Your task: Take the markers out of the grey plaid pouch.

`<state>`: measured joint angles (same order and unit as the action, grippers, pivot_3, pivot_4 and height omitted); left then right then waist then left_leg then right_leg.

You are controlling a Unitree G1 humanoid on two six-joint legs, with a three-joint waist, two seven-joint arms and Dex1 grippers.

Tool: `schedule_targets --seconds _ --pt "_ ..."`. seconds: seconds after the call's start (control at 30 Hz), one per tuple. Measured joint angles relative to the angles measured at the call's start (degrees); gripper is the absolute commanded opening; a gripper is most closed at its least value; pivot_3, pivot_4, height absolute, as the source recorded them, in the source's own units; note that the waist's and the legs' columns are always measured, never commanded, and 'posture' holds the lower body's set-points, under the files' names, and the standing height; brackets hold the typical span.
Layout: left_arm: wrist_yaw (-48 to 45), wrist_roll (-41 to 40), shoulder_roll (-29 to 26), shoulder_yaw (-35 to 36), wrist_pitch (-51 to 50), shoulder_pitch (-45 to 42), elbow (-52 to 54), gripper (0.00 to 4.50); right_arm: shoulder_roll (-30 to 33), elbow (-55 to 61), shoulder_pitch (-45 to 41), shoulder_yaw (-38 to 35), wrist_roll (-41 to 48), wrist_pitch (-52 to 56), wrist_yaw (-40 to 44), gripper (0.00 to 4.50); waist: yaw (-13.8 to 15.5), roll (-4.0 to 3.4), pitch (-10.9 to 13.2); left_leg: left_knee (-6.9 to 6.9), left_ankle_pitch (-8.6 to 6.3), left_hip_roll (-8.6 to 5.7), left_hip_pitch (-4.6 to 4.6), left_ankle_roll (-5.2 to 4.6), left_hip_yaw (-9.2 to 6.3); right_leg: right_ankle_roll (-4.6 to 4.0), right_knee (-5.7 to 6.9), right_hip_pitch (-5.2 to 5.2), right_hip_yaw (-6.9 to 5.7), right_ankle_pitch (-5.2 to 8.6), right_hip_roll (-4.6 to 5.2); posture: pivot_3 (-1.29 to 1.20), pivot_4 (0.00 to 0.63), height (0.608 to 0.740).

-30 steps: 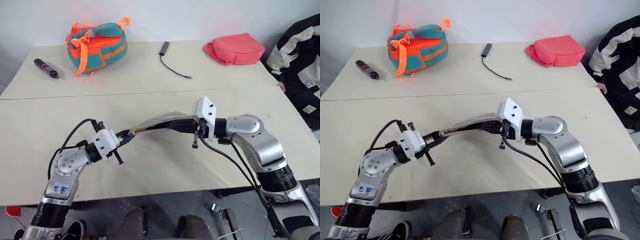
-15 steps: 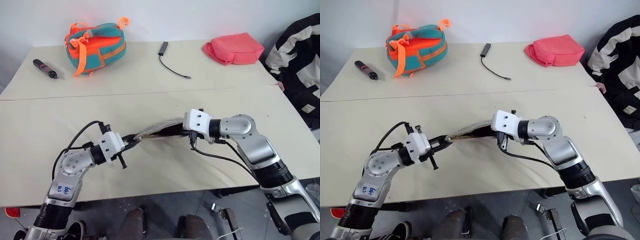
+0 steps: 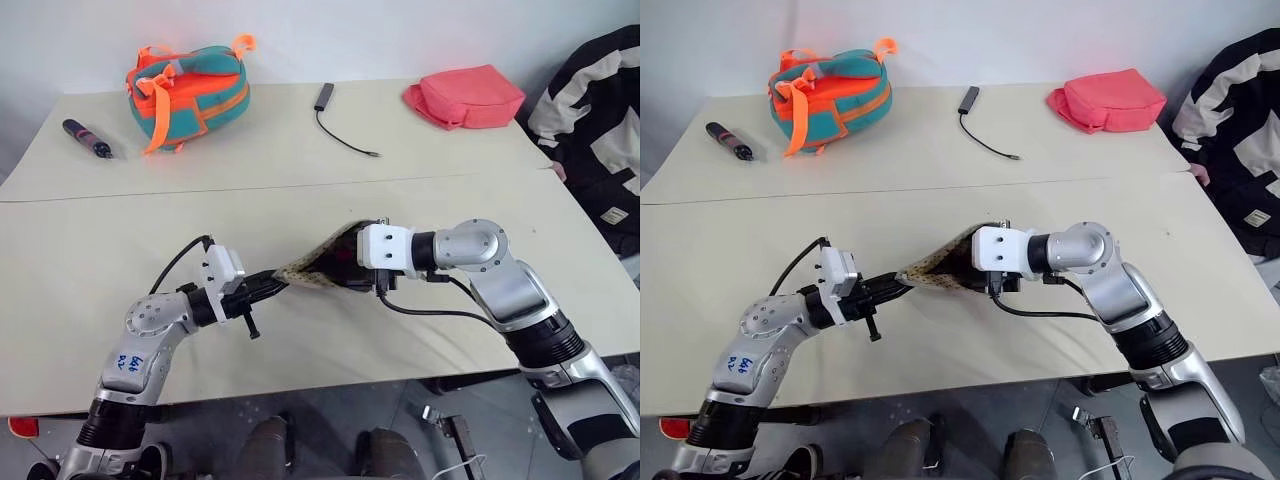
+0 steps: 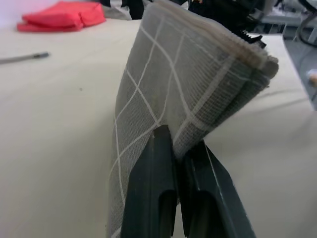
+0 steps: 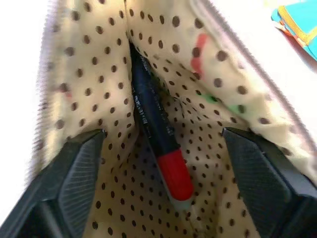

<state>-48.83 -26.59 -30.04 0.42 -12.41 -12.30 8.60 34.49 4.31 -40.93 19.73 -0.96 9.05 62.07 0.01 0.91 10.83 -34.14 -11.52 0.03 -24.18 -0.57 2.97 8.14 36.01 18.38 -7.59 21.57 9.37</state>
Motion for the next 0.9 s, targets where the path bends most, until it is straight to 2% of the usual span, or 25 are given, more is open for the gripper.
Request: schedule_targets --seconds 0.2,0.3,0.47,0.9 --pt "-0.12 -5.61 -0.09 0.78 -9.89 -0.25 3.94 0.0 0.09 0.14 0.03 0.05 -0.64 -1.91 0.98 3.98 -0.02 0.0 0.0 -0.02 0.0 0.0 0.0 0.0 -0.01 0.0 0.0 -0.01 0.01 0.0 0.0 0.0 0.15 0.74" --pt "-0.17 -7.0 0.17 0.78 -12.34 -0.26 4.61 0.0 0.3 0.12 0.04 0.07 -0.72 -2.24 1.87 3.42 -0.04 0.0 0.0 -0.02 0.0 0.0 0.01 0.0 0.0 0.0 0.0 -0.01 0.01 0.0 0.0 0.0 0.15 0.74" --pt "0.02 -7.81 1.36 0.74 -14.29 -0.26 6.79 0.0 0.67 0.11 -0.01 0.5 -1.61 -2.84 3.44 1.74 0.0 0.01 0.01 -0.04 0.0 -0.01 0.0 0.0 0.0 0.0 -0.01 -0.03 0.02 0.0 0.0 0.0 0.15 0.74" --pt "1.3 -8.19 4.17 -0.25 -17.93 0.79 9.0 0.0 0.27 -4.81 -1.73 4.16 -10.1 -7.88 2.0 1.74 -0.02 0.01 0.01 -0.06 0.0 -0.01 0.01 0.0 0.0 0.0 -0.03 -0.05 0.01 0.0 0.0 0.0 0.15 0.74"
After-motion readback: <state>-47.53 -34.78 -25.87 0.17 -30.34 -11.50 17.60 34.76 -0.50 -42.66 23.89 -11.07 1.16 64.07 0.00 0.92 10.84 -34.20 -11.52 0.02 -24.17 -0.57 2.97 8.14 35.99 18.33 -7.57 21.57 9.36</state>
